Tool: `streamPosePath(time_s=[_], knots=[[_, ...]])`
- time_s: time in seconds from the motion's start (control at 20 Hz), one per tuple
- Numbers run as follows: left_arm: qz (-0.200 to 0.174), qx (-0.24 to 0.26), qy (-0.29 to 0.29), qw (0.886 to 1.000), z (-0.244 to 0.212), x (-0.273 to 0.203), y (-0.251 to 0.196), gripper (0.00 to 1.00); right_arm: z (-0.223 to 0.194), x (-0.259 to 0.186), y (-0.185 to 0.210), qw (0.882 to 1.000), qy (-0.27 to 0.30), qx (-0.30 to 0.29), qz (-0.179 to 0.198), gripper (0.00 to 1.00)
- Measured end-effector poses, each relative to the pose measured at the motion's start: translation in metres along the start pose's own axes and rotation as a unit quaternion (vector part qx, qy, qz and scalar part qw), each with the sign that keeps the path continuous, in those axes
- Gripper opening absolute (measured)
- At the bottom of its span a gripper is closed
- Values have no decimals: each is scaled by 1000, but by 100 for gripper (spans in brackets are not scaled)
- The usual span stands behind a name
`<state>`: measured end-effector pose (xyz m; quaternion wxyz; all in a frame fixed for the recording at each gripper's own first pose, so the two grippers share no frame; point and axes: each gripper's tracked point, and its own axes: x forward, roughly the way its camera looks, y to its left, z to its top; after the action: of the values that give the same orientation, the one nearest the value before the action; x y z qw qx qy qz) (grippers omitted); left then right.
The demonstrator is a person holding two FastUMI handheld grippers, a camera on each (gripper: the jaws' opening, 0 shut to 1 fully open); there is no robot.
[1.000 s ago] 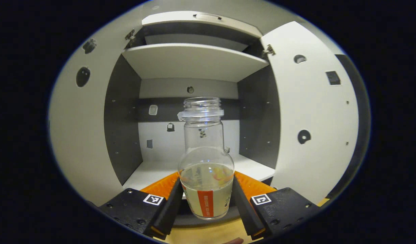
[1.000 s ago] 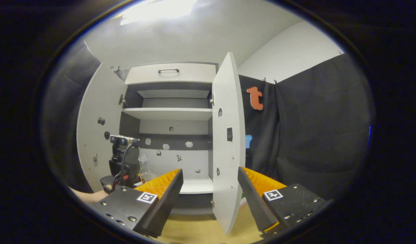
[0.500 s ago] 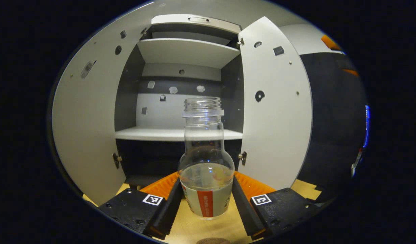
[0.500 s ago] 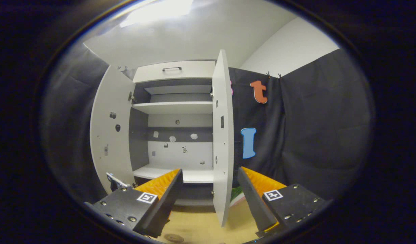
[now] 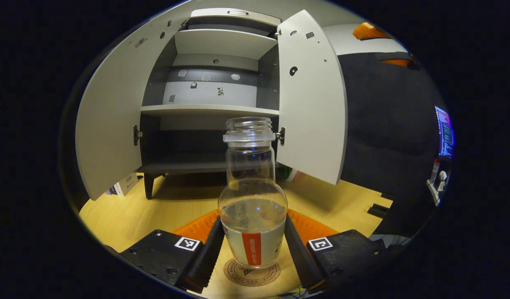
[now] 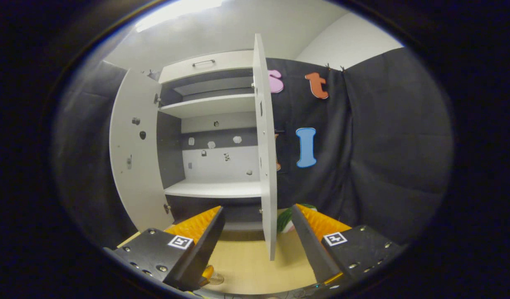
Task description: Grasp the bottle in the cabinet with the left hand and place it on the coaster, then close the right door with the right hand and the left door with the left hand.
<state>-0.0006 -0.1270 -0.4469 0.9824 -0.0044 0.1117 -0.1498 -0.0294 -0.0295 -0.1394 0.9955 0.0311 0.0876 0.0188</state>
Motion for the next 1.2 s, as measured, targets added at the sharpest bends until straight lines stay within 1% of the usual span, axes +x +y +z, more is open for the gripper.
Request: streamPosePath(time_s=[0.15, 0.3, 0.45, 0.6, 0.65, 0.7, 0.75, 0.8, 0.85, 0.9, 1.05, 1.2], knots=[[-7, -8, 14, 1000, -15, -11, -3, 80, -9, 4, 2, 1000, 13, -11, 11, 98], [-8, 16, 4, 1000, -18, -11, -2, 80, -17, 10, 3, 999, 27, -25, 12, 98], [-11, 27, 0, 1000, -19, -7, 1, 80, -17, 13, 11, 999, 28, -27, 26, 98], [-9, 40, 16, 999, -26, -9, 2, 81, -22, 14, 6, 999, 34, -28, 24, 99], [-12, 49, 9, 999, -20, -10, -1, 83, -23, 13, 1, 999, 34, -27, 21, 98], [-16, 60, 3, 998, -15, -11, -5, 84, -20, 13, -3, 999, 33, -25, 18, 94], [-13, 69, 0, 998, -9, -11, -5, 84, -19, 11, -7, 999, 31, -22, 16, 94], [-16, 73, 4, 997, -8, -13, -7, 86, -17, 10, -12, 999, 29, -18, 11, 98], [-16, 77, 5, 997, -1, -15, -8, 90, -15, 10, -18, 1000, 27, -14, 5, 98], [-17, 76, 2, 997, 8, -18, -8, 91, -11, 8, -22, 1000, 23, -10, 2, 98], [-23, 82, 1, 996, 40, -25, -10, 91, 1, 1, -39, 1000, 10, 0, -7, 98], [-34, 92, -15, 995, 77, -34, -13, 91, 14, -4, -60, 1000, -9, 2, -18, 98]])
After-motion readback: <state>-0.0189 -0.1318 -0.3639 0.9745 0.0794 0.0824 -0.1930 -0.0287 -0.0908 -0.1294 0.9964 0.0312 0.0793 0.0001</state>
